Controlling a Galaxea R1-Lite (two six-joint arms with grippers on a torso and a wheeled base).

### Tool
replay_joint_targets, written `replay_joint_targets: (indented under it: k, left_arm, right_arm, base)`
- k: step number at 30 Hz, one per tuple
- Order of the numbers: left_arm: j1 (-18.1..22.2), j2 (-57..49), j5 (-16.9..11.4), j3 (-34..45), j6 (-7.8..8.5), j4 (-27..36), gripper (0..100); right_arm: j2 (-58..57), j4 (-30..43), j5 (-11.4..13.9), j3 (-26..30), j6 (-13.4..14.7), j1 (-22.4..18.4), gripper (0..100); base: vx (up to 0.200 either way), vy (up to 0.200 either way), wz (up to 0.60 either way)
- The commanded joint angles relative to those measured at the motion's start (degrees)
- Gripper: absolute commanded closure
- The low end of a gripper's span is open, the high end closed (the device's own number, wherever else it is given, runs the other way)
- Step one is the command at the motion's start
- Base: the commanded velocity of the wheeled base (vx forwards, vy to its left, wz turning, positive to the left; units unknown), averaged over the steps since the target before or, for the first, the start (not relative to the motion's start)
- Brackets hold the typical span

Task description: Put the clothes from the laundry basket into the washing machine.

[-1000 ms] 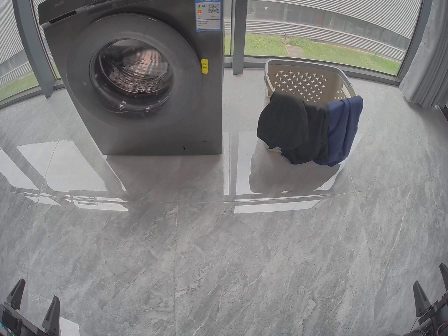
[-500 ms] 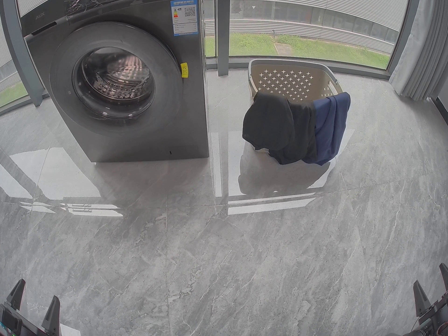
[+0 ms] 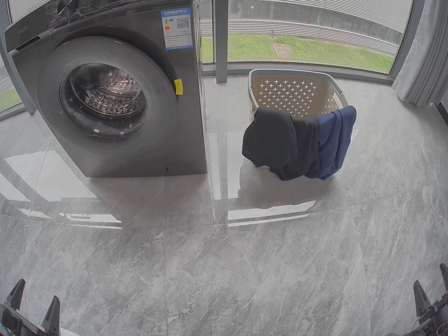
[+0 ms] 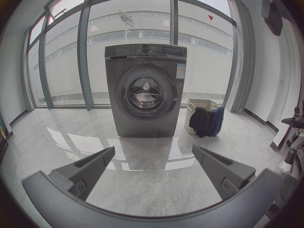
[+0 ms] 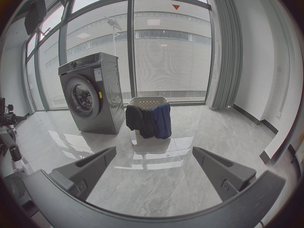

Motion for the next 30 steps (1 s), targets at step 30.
replay_joint_targets:
  k: [30]
  left_arm:
    - [-0.02, -0.86, 0.14, 0.84, -0.13, 0.02, 0]
  right_arm:
    - [-0.84, 0.00, 0.02, 1.01, -0.01, 0.02, 0]
  base:
    - [0.000, -0.120, 0.00]
